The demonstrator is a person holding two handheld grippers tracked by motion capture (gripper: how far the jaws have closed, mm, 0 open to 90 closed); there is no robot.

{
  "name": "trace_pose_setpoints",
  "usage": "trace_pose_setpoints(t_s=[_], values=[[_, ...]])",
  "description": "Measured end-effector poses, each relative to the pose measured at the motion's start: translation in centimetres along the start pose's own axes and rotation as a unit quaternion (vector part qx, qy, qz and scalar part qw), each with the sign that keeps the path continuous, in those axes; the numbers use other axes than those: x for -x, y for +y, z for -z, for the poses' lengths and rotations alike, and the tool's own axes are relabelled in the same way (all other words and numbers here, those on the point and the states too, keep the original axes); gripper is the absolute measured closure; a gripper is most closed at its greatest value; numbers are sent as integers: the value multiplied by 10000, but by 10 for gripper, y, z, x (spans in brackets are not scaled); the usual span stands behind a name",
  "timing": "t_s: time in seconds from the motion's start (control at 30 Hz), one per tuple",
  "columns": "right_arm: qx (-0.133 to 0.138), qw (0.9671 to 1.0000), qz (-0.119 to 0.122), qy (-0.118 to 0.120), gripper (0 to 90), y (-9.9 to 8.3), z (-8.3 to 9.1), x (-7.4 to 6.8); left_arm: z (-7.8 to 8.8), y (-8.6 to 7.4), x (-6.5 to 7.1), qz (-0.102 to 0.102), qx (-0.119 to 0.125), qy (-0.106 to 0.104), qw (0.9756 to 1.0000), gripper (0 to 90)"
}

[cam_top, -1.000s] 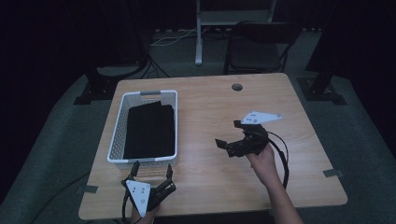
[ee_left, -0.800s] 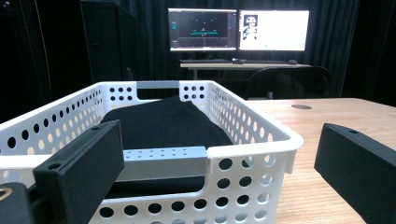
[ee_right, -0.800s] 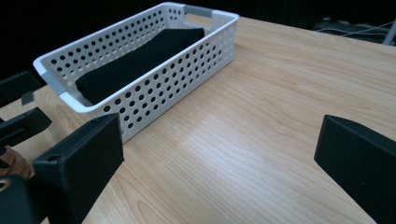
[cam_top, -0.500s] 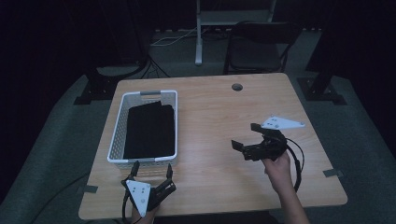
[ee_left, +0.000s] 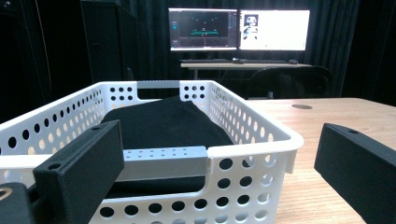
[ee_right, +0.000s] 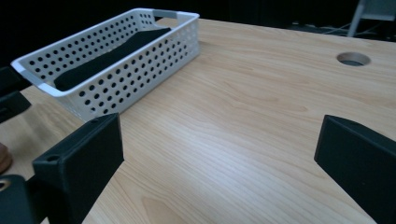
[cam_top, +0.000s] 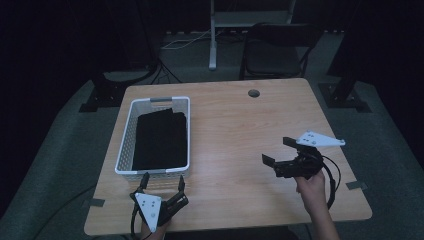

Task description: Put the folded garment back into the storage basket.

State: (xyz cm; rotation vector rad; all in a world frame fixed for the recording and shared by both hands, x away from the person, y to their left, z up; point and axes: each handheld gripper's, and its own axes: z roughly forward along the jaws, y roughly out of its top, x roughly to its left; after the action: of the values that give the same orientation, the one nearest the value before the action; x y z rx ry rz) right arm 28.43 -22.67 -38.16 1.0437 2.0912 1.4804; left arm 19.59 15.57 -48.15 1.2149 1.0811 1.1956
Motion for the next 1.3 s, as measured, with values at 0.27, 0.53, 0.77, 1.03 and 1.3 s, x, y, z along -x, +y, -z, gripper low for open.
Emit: trace_pose_setpoints(t_s=[0.27, 0.53, 0.77, 1.03, 1.3], values=[[140, 9997, -163, -109, 10, -16, 15, 10, 0, 0, 0, 5, 5, 1, 10000, 26], [186, 9996, -134, -187, 10, -34, 27, 17, 0, 0, 0, 2, 3, 1, 10000, 26], [194, 9988, -318, -320, 10, -52, 38, 27, 0, 0, 0, 8, 7, 1, 10000, 26], [86, 9983, -380, -436, 9, -68, 37, 32, 0, 0, 0, 4, 6, 1, 10000, 27], [-10, 9976, -400, -569, 9, -87, 37, 36, 0, 0, 0, 5, 7, 0, 10000, 26]])
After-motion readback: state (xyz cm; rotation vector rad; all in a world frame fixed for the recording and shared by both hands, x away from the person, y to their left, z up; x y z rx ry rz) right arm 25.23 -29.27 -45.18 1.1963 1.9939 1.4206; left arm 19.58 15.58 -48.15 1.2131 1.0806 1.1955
